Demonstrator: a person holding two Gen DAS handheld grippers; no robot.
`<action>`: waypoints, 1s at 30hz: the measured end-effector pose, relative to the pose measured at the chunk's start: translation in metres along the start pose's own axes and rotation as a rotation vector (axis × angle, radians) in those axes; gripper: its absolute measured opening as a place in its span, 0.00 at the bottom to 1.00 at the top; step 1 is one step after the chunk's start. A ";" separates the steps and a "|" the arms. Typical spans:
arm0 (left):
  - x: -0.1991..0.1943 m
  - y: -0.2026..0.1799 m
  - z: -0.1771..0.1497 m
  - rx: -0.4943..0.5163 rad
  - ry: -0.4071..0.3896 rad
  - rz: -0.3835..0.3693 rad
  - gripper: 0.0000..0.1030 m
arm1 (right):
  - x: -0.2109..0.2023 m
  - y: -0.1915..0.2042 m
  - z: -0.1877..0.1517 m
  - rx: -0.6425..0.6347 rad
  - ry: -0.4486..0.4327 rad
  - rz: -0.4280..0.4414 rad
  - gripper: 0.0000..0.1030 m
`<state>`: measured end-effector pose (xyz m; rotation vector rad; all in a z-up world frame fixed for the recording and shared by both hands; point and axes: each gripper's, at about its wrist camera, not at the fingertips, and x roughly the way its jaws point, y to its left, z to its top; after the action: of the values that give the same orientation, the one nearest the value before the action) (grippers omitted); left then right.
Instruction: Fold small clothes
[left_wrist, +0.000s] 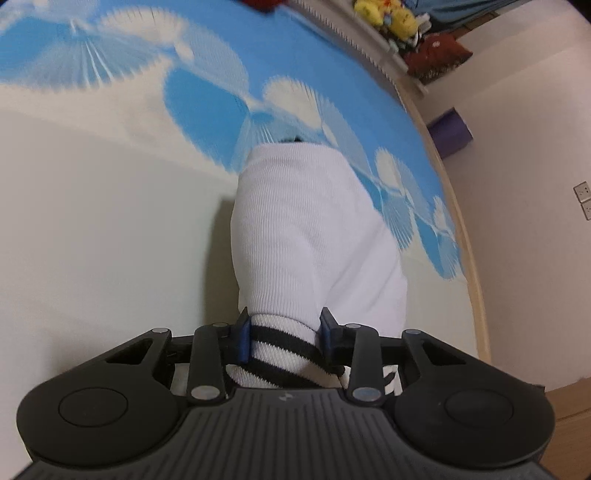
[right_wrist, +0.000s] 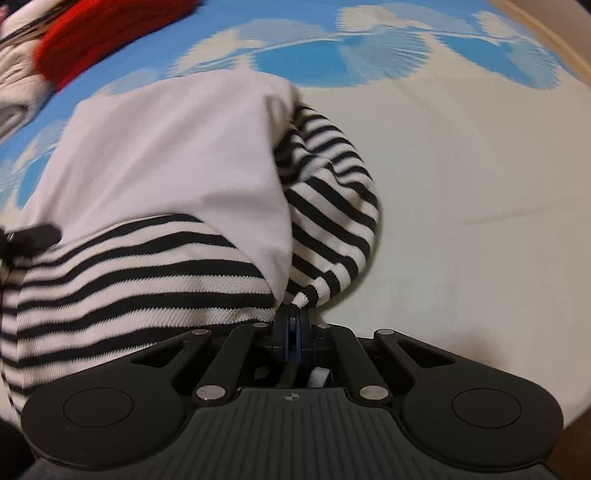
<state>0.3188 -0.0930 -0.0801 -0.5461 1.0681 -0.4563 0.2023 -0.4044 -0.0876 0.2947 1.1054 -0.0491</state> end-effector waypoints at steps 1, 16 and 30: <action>-0.011 0.006 0.005 0.004 -0.019 0.005 0.37 | 0.002 0.011 0.000 -0.017 -0.008 0.020 0.03; -0.101 0.010 -0.005 0.367 -0.159 0.266 0.62 | 0.025 0.090 0.007 -0.118 0.033 -0.062 0.02; -0.072 0.026 -0.045 0.431 -0.033 0.329 0.62 | -0.048 0.083 -0.022 0.062 -0.274 0.061 0.57</action>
<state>0.2507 -0.0385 -0.0636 0.0051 0.9691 -0.3699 0.1773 -0.3243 -0.0367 0.3662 0.8232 -0.0675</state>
